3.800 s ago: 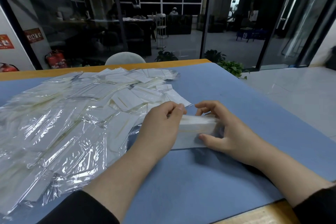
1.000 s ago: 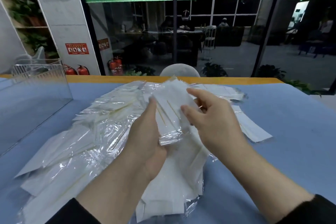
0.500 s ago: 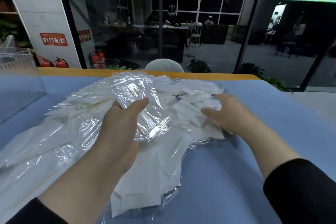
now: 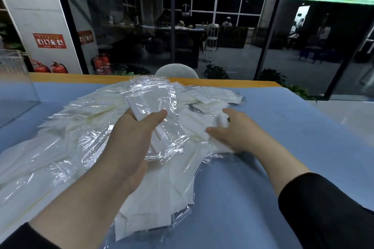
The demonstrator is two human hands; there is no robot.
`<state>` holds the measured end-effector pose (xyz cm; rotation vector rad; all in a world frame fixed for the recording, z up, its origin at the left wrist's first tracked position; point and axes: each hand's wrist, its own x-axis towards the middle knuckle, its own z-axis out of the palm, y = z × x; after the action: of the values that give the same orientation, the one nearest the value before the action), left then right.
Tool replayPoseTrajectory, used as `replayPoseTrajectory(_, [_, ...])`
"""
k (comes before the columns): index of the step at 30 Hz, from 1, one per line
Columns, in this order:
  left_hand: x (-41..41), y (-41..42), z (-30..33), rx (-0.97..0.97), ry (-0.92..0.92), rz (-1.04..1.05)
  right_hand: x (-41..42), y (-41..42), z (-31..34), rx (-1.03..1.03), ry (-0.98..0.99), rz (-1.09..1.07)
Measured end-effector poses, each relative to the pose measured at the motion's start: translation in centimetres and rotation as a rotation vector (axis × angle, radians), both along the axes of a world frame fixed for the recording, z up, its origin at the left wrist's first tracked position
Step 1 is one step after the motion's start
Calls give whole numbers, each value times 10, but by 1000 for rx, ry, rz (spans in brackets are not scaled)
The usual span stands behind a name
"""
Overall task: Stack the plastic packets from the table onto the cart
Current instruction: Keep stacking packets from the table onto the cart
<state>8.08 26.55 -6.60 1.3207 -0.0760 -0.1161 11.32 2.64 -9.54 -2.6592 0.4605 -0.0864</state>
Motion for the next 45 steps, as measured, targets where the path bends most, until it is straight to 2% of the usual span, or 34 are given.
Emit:
replayPoseTrajectory(8, [0, 1, 2, 6, 3, 21, -2, 8, 9, 243, -223, 3])
replayPoseTrajectory(14, [0, 3, 2, -31, 3, 48, -17, 10, 30, 670, -562, -33])
replayPoseTrajectory(16, [0, 3, 1, -74, 8, 66, -22, 15, 36, 915, -659, -23])
replayPoseTrajectory(18, [-1, 2, 1, -110, 12, 84, -27, 25, 42, 1146, -682, 15])
replayPoseTrajectory(21, [-2, 1, -1, -144, 47, 103, -32, 46, 45, 1305, -625, 73])
replayPoseTrajectory(24, [-4, -2, 0, -154, 70, 83, -32, 65, 36, 1268, -566, 137])
replayPoseTrajectory(27, [-4, -3, 0, -170, 92, 116, -28, 79, 25, 1014, -578, 148])
replayPoseTrajectory(29, [-5, -6, 2, -183, 124, 169, -25, 82, 22, 925, -604, 120])
replayPoseTrajectory(32, [-6, -7, 5, -309, 203, 202, -23, 85, 21, 948, -638, 60])
replayPoseTrajectory(34, [-10, -9, 9, -389, 222, 146, -23, 86, 20, 983, -642, 27])
replayPoseTrajectory(36, [-11, -12, 8, -361, 185, 67, -23, 88, 17, 987, -644, 20])
replayPoseTrajectory(38, [-11, -14, 5, -293, 135, 60, -25, 92, 16, 866, -647, 66])
replayPoseTrajectory(41, [-8, -10, 0, -275, 139, 137, -31, 96, 21, 754, -606, 187])
replayPoseTrajectory(45, [1, 3, 5, -310, 102, 304, -34, 84, 29, 856, -523, 300])
